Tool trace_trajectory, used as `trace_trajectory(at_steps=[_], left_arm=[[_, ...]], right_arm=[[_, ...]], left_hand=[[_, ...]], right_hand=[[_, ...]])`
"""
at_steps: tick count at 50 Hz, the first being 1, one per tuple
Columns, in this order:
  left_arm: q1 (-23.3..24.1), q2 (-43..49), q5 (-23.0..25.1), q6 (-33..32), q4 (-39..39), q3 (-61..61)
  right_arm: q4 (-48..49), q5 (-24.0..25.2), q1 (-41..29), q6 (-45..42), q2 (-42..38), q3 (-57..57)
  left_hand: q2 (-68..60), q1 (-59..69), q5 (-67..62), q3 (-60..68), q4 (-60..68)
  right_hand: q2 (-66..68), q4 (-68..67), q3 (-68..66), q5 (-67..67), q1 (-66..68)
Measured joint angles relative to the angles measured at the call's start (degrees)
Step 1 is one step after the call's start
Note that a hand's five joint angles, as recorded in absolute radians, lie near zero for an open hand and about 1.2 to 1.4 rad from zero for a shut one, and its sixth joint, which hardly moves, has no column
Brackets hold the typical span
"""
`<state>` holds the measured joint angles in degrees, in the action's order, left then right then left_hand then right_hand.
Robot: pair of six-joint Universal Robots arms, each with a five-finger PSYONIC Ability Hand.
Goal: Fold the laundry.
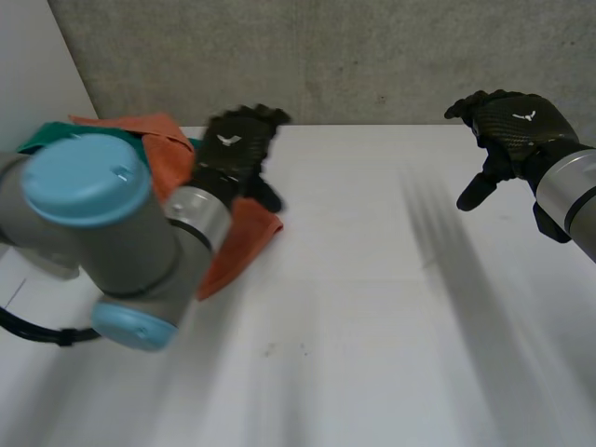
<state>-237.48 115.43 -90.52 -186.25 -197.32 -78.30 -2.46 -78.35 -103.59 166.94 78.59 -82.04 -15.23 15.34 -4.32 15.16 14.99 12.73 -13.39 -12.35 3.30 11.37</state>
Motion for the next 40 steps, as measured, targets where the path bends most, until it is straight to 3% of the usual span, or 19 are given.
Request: trace_trajectory(at_steps=[1,5,11,16,22,24,28,33,37,40], left_arm=[[0.0,0.0,0.0,0.0,0.0,0.0],[-7.16,3.73,4.54,-18.31,-0.22,1.45],[-13.99,14.84,10.52,-37.9,-0.39,8.01],[-16.19,23.16,12.87,-44.34,-0.55,14.24],[-16.73,28.99,13.95,-45.3,-0.87,19.27],[-16.76,30.62,13.84,-45.02,-1.0,20.84],[-16.36,30.73,12.8,-44.42,-1.15,21.15],[-14.16,26.7,9.17,-42.57,-1.77,18.54],[-10.38,20.65,5.62,-38.27,-3.25,14.7],[-5.77,14.73,2.7,-30.65,-4.39,10.97]], right_arm=[[0.0,0.0,0.0,0.0,0.0,0.0],[0.08,-0.11,-0.09,-1.56,-0.45,-0.32],[0.05,-0.21,-0.12,-2.09,-1.92,-0.63],[-0.04,-0.23,-0.13,-2.05,-3.07,-0.68],[-0.08,-0.23,-0.06,-2.03,-3.51,-0.66],[-0.08,-0.22,0.0,-2.03,-3.53,-0.62],[-0.09,-0.22,0.08,-2.05,-3.5,-0.56],[-0.09,-0.22,0.14,-2.06,-3.46,-0.5],[-0.09,-0.22,0.26,-2.06,-3.39,-0.38],[-0.09,-0.22,0.47,-2.05,-3.26,-0.13]], left_hand=[[0.0,0.0,0.0,0.0,0.0],[0.0,0.0,0.0,0.0,0.0],[0.0,0.0,-0.03,0.0,0.0],[-1.22,1.01,-1.68,1.06,1.07],[-18.75,20.88,-19.62,18.74,19.04],[-43.96,47.71,-44.0,43.71,44.17],[-52.92,50.64,-50.26,52.58,53.28],[-53.16,50.64,-50.27,52.8,53.54],[-53.16,50.64,-50.26,52.81,53.55],[-53.19,50.64,-50.26,52.83,53.56]], right_hand=[[0.0,0.0,0.0,0.0,0.0],[0.0,0.0,0.0,0.0,0.0],[-0.02,0.0,0.0,-0.01,0.0],[0.0,0.0,0.0,0.0,0.0],[0.0,0.0,0.0,0.0,0.0],[0.0,0.0,0.0,0.0,0.0],[0.0,0.0,0.0,0.0,0.0],[0.0,0.0,0.0,0.0,0.0],[0.0,0.0,0.0,0.0,0.0],[0.0,0.0,0.0,0.0,0.0]])
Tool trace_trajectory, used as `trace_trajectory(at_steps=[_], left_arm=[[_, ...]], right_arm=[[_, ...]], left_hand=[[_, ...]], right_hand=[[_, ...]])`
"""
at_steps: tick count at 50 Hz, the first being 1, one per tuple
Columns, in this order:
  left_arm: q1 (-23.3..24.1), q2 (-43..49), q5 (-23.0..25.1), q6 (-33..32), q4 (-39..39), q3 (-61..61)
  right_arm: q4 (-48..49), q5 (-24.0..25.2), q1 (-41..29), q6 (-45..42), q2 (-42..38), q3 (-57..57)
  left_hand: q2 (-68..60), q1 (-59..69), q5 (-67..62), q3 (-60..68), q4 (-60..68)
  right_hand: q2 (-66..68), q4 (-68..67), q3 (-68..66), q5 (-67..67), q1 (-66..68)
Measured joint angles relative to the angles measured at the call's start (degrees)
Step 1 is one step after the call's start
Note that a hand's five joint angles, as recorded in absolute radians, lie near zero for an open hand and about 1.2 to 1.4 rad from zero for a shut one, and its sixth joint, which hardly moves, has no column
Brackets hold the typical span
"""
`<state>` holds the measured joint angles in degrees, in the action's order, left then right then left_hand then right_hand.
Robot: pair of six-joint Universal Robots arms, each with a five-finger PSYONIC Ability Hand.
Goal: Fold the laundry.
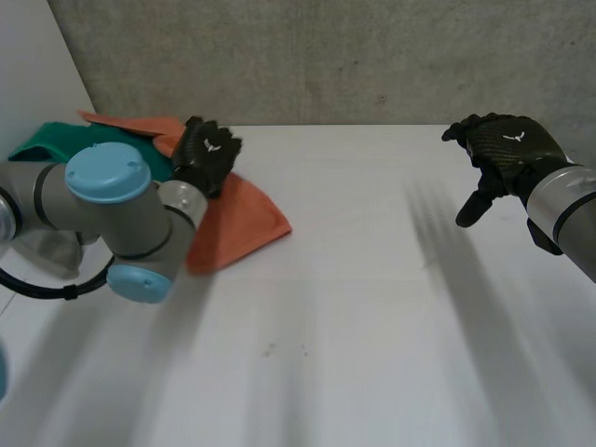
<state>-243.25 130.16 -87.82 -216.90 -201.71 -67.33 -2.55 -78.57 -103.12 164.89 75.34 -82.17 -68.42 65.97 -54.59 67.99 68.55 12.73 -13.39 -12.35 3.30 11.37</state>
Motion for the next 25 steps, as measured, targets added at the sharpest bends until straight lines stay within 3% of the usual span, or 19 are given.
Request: trace_trajectory(at_steps=[3,4,8,13,21,25], left_arm=[[2.37,-2.33,-1.06,4.46,-0.08,-1.28],[5.35,-4.94,-2.26,10.46,0.32,-2.38],[10.6,-8.51,-3.95,22.0,2.7,-2.97],[16.09,-8.82,-4.56,32.15,5.1,-2.3],[22.83,-1.76,-4.63,37.67,5.56,1.32],[24.42,2.46,-4.36,37.98,5.33,3.88]], right_arm=[[0.0,0.0,0.09,0.02,0.08,0.12],[0.0,0.0,0.14,0.03,0.14,0.2],[0.0,-0.03,0.21,0.07,0.41,0.53],[0.0,-0.08,0.22,0.08,0.67,0.81],[0.0,-0.09,0.27,0.08,0.72,1.16],[-0.19,-0.09,0.27,0.06,0.63,1.18]], left_hand=[[-0.05,0.0,0.0,0.06,0.0],[-0.05,0.0,0.0,0.06,0.0],[-0.09,0.0,0.0,0.1,0.01],[-0.1,0.0,0.0,0.1,0.03],[-0.1,0.0,0.0,0.11,0.21],[12.44,-11.52,9.08,-11.04,-11.3]], right_hand=[[0.0,0.0,0.0,0.0,0.0],[0.0,0.0,0.0,0.0,0.0],[0.0,0.0,0.0,0.0,0.0],[0.0,0.0,0.0,0.0,0.0],[-0.02,0.0,0.0,0.0,0.0],[0.0,0.0,0.0,0.0,0.0]])
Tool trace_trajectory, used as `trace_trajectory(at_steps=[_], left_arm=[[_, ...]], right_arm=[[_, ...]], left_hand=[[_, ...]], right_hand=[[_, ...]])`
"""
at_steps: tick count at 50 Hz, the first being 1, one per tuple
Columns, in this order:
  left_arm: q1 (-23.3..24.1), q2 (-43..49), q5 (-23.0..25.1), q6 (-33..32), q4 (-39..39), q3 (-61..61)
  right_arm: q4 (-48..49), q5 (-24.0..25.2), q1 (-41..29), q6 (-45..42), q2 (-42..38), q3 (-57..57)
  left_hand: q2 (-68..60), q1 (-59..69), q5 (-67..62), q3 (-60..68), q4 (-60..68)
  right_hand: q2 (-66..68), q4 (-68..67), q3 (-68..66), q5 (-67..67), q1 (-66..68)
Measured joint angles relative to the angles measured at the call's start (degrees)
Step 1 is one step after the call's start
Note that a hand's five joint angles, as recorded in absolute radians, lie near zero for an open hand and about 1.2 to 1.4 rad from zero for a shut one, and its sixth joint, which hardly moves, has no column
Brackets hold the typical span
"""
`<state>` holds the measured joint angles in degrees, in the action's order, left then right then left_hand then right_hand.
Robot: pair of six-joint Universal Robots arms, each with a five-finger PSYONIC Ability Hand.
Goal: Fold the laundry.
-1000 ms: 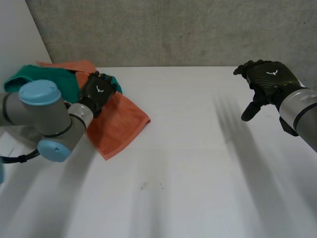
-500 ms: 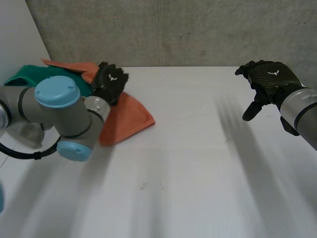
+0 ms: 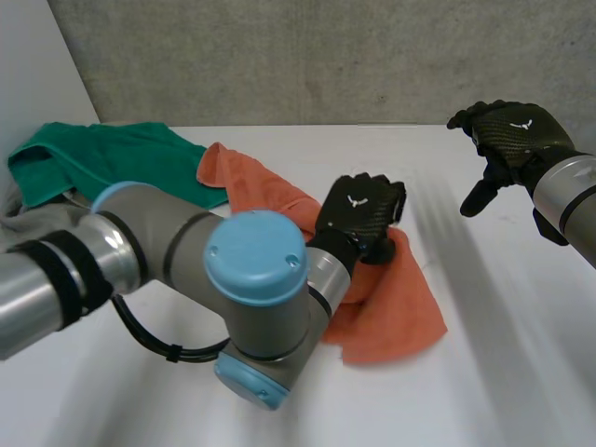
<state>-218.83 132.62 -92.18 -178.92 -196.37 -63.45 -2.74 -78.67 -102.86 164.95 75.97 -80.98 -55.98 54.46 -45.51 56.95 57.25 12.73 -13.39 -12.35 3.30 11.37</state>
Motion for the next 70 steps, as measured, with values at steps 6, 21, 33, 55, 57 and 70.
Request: trace_trajectory(at_steps=[6,21,33,55,57,70], left_arm=[[-1.27,-0.76,0.22,-1.01,0.0,-0.28],[-24.21,-9.95,8.35,-12.91,0.88,-5.86],[-30.77,3.21,17.47,-24.73,2.9,0.23],[-27.02,15.83,17.27,-23.57,2.43,12.67],[-26.59,16.27,17.23,-23.53,2.44,13.04],[-23.47,17.99,16.0,-23.44,2.49,13.72]], right_arm=[[-1.57,0.05,-0.08,-0.17,-0.06,0.14],[-15.87,-0.04,-2.39,3.62,-0.24,-2.2],[-5.66,-6.1,-7.5,14.06,-3.9,-10.75],[0.37,-7.35,-15.83,7.09,-3.69,-11.1],[0.33,-7.36,-16.6,5.26,-2.35,-11.56],[-0.17,-8.09,-22.39,-3.28,8.53,-14.61]], left_hand=[[43.69,-43.21,42.83,-44.3,-45.16],[43.58,-42.99,42.72,-44.27,-45.03],[39.87,-38.46,39.12,-41.1,-41.05],[38.61,-37.12,37.99,-39.82,-39.9],[38.55,-37.13,37.99,-39.82,-39.9],[35.22,-33.93,34.42,-36.29,-36.5]], right_hand=[[0.0,0.0,0.0,0.0,0.0],[0.0,0.0,0.0,0.0,0.0],[0.0,0.0,0.0,0.0,0.0],[54.17,-54.38,-54.54,52.17,43.06],[54.17,-54.39,-54.54,52.17,43.06],[54.17,-54.4,-54.94,52.17,43.06]])
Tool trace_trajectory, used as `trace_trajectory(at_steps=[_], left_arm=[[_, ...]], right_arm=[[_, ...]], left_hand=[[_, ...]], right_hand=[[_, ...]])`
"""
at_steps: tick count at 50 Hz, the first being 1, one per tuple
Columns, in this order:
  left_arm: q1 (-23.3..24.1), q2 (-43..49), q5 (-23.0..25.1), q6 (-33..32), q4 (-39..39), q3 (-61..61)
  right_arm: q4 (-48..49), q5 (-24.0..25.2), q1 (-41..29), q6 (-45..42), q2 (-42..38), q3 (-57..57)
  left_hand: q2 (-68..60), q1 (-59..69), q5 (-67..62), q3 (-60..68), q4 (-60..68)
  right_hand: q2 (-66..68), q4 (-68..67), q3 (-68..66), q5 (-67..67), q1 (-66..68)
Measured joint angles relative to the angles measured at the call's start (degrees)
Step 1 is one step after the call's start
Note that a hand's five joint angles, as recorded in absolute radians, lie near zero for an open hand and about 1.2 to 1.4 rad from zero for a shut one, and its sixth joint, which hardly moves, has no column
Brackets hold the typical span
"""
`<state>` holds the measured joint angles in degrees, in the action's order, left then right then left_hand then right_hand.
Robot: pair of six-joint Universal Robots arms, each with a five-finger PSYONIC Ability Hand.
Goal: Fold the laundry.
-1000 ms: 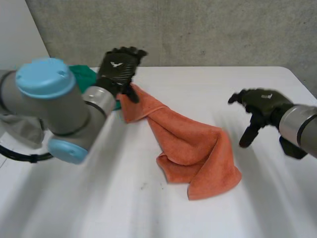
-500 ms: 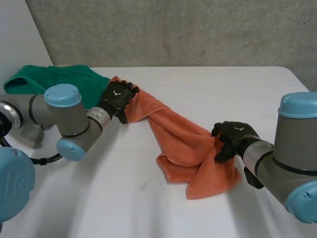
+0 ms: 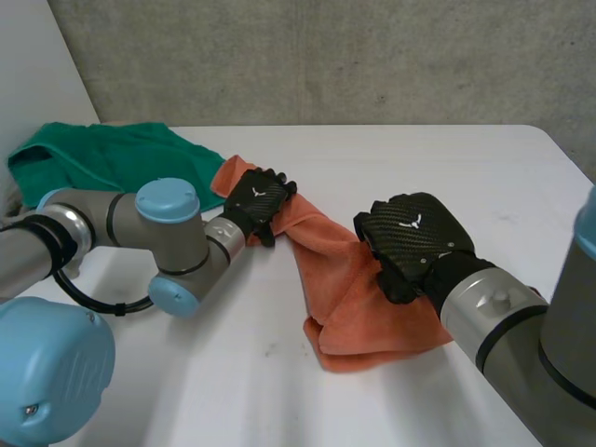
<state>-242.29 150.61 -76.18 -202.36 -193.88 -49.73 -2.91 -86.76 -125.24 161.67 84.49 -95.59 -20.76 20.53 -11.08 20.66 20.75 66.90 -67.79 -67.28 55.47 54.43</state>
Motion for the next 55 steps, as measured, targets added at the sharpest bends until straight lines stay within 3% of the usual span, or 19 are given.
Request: trace_trajectory(at_steps=[9,11,12,17,29,40,50,55], left_arm=[[0.77,1.1,-0.67,0.04,-0.01,0.87],[1.1,1.47,-0.71,0.03,-0.04,1.08],[1.22,1.61,-0.73,0.04,-0.05,1.18],[1.56,1.86,-1.5,0.03,-0.43,1.78],[-0.71,-7.5,-6.67,-0.28,-1.69,0.81],[-3.27,-18.61,-3.12,-0.16,-0.49,-7.71],[-3.13,-19.75,-2.0,-0.47,5.76,-11.97],[-3.42,-18.95,-3.05,-0.69,6.24,-7.2]], right_arm=[[-1.5,-0.01,-1.25,0.3,3.99,-0.52],[-1.78,0.0,-1.34,0.33,5.02,-0.57],[-1.88,0.01,-1.36,0.33,5.48,-0.6],[-2.21,-0.04,-1.32,0.11,6.59,-0.63],[-6.69,-0.04,3.38,-10.4,3.74,0.03],[-5.45,0.05,11.7,-16.38,-5.01,4.12],[-1.64,-0.08,12.04,-16.55,-15.46,10.71],[2.17,-1.85,11.99,-16.87,-21.72,20.98]], left_hand=[[-5.72,6.62,-5.58,5.91,5.94],[-11.05,12.62,-10.68,11.21,11.31],[-24.45,25.31,-22.94,23.88,23.91],[-45.02,39.53,-42.13,44.6,45.46],[-47.17,39.53,-42.75,46.72,47.78],[-47.81,39.53,-42.79,47.62,47.81],[-47.86,39.53,-42.75,47.63,47.81],[-47.86,39.53,-42.75,47.66,48.05]], right_hand=[[0.0,0.0,-0.04,0.0,0.0],[0.0,0.0,-0.04,0.0,0.0],[0.0,0.0,-0.04,0.0,0.0],[0.0,-0.01,-0.04,0.0,0.0],[0.0,-0.02,-0.11,-0.01,0.0],[0.0,-0.08,-0.47,0.0,0.0],[0.0,-0.29,-0.47,0.0,0.38],[0.0,-0.39,-0.47,-0.01,0.38]])
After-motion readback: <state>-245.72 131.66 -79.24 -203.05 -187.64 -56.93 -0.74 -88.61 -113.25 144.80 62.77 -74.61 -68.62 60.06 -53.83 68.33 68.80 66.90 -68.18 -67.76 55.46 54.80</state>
